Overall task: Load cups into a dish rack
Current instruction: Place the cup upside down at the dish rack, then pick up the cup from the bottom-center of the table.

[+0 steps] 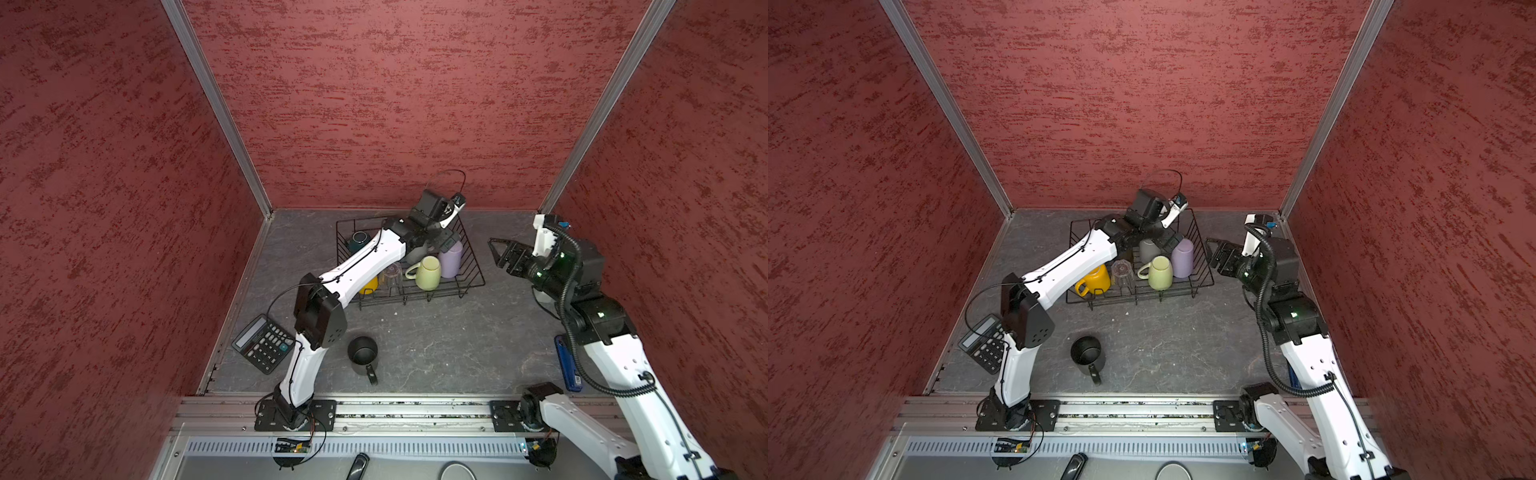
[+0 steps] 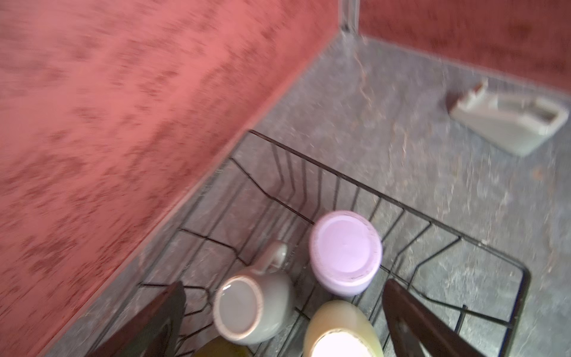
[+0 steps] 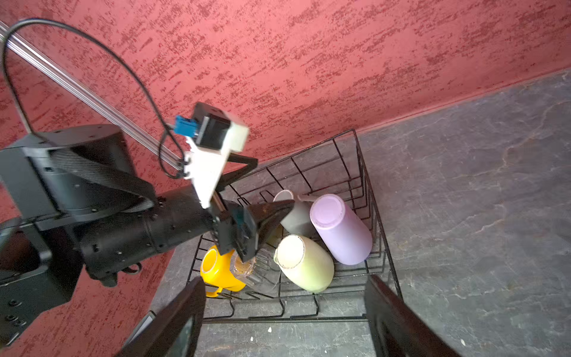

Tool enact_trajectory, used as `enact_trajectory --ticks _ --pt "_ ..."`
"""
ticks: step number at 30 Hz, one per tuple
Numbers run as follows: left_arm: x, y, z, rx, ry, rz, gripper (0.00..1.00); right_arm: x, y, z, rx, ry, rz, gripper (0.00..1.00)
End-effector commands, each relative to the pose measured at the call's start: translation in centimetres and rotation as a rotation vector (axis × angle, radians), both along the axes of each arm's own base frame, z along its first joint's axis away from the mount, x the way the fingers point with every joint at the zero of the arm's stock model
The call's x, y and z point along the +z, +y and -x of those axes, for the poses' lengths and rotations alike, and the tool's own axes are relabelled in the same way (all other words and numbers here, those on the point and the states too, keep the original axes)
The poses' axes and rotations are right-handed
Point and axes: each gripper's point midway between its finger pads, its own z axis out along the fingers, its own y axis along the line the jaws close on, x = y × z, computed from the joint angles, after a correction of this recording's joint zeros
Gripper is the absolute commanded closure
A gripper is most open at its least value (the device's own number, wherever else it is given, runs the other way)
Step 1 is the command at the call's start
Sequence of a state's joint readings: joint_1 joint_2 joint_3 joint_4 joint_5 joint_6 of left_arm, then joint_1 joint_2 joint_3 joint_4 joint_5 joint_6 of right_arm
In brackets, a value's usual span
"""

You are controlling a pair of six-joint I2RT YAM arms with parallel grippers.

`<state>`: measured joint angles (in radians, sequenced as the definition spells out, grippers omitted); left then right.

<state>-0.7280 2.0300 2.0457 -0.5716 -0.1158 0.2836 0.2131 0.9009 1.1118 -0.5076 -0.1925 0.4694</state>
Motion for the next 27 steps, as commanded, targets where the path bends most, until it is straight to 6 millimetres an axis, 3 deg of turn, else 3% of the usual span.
enact_trajectory --ticks 1,5,8,12,17,20,23,27 --pt "4.4 2.4 -1.3 0.077 -0.057 0.238 0.00 -0.5 1.2 -0.3 0.073 0.043 0.036 0.21" --pt "6.3 7.0 -1.4 0.129 0.032 0.398 0.00 -2.6 4.4 -0.6 0.152 0.131 0.116 0.25" --pt "7.9 10.9 -1.2 0.178 0.010 0.474 0.00 -4.2 8.6 -0.2 0.241 0.170 0.168 0.25" --pt "8.6 15.2 -0.5 0.251 -0.058 0.482 0.00 -6.7 14.2 1.3 0.381 0.246 0.233 0.27" --pt "7.0 22.3 -0.4 0.436 -0.004 0.548 0.00 -9.6 21.1 5.1 0.569 0.317 0.284 0.31" --pt "6.4 25.7 0.3 0.513 -0.001 0.613 0.00 -11.4 23.9 7.5 0.652 0.366 0.305 0.34" --pt "6.2 27.6 1.1 0.540 -0.002 0.653 0.00 -13.3 26.2 9.6 0.711 0.416 0.321 0.36" --pt "5.8 28.8 1.9 0.557 -0.002 0.656 0.00 -15.5 28.6 12.1 0.771 0.464 0.337 0.39"
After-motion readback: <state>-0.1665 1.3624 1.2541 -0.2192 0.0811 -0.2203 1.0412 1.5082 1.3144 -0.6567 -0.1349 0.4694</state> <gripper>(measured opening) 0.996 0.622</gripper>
